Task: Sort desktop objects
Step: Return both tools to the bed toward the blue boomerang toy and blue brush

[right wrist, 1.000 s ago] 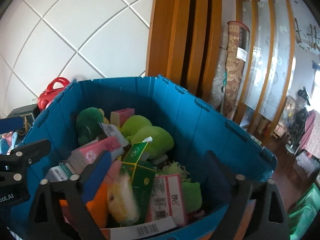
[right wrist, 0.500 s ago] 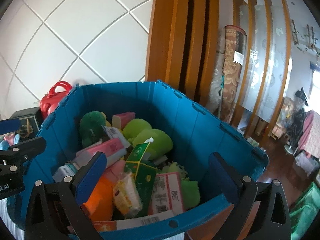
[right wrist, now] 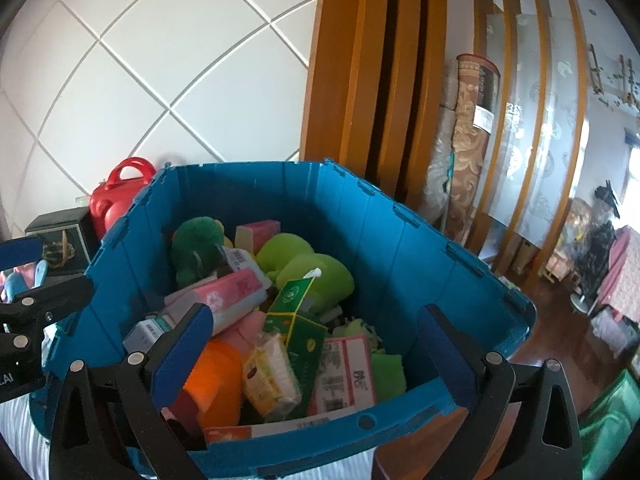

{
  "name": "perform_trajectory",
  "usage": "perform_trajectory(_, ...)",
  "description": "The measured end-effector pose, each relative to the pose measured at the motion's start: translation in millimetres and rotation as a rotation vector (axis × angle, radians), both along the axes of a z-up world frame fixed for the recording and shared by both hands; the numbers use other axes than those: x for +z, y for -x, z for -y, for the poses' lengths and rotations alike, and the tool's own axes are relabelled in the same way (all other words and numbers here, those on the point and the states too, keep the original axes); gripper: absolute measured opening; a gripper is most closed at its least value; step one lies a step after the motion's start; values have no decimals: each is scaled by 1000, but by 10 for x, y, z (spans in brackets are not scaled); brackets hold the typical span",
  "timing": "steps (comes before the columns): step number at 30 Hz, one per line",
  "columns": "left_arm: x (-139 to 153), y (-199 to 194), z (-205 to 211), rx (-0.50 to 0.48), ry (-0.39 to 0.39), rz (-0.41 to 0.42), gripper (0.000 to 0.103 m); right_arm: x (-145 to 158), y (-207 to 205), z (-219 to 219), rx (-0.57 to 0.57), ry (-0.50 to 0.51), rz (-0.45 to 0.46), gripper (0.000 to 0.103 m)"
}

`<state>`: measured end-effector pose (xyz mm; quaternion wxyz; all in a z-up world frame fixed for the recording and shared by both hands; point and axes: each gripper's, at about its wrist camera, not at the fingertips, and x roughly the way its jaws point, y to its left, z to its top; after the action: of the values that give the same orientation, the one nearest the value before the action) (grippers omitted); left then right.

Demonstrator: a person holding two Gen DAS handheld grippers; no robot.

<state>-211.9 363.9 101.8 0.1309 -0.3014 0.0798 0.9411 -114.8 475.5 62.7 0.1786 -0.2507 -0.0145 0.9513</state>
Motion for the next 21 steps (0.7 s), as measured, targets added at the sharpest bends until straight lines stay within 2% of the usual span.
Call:
perform_trajectory(5, 18, -50, 189, 25, -16, -13, 72, 67, -50, 122, 33, 10, -25, 103)
perform_trajectory(10, 11, -73, 553, 66, -55, -22, 72, 159, -6, 361, 89, 8, -56, 103)
perform_trajectory(14, -26, -87, 939, 131, -74, -36, 72, 231, 62, 629, 146, 22, -85, 103)
perform_trajectory(21, -140, -33, 1711, 220, -111, -7, 72, 333, 192, 1279, 257, 28, -128, 103)
